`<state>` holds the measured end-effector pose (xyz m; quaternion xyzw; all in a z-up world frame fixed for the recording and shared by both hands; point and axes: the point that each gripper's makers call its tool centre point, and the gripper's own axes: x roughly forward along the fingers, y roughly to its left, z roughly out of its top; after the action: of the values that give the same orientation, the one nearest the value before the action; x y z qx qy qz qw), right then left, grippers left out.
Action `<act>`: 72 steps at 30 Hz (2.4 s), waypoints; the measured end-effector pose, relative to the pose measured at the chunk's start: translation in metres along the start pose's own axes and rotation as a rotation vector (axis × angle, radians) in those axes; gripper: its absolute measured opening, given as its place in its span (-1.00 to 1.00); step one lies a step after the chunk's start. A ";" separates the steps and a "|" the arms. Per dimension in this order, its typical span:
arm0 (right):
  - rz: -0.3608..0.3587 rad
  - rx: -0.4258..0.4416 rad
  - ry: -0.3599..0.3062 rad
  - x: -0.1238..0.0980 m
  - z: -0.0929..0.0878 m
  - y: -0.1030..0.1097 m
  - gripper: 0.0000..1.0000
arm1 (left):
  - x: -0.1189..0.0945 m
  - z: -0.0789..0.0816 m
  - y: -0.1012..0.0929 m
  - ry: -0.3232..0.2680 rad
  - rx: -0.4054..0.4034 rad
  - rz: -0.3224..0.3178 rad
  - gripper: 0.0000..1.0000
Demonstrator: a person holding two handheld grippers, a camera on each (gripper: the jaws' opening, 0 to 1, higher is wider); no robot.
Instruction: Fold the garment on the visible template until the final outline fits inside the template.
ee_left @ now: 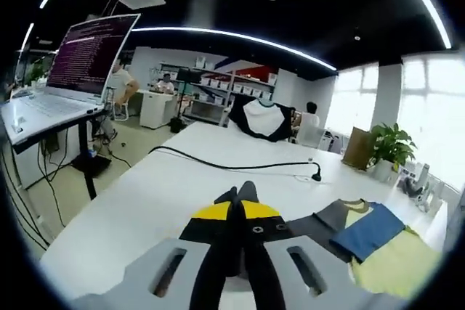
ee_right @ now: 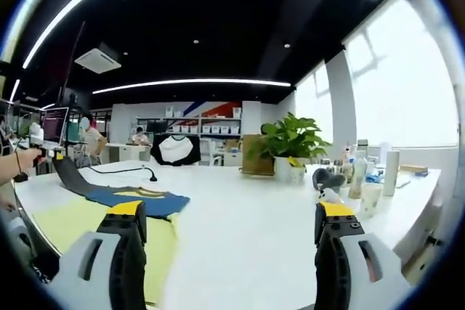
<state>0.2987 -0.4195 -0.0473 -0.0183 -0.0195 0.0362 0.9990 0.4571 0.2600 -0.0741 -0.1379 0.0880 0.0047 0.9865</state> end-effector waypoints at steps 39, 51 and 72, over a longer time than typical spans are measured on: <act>0.030 -0.008 -0.002 0.005 -0.006 0.018 0.99 | 0.008 0.087 -0.187 -0.050 0.275 -0.209 -0.93; 0.055 -0.002 -0.029 0.004 0.000 0.024 0.99 | 0.035 0.070 -0.253 -0.014 0.273 -0.299 -0.93; 0.056 -0.016 -0.023 0.003 -0.003 0.021 0.99 | 0.071 -0.002 -0.338 0.074 0.321 -0.415 -0.92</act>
<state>0.3003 -0.3987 -0.0511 -0.0266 -0.0310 0.0640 0.9971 0.5385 -0.0667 0.0030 0.0050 0.0933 -0.2165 0.9718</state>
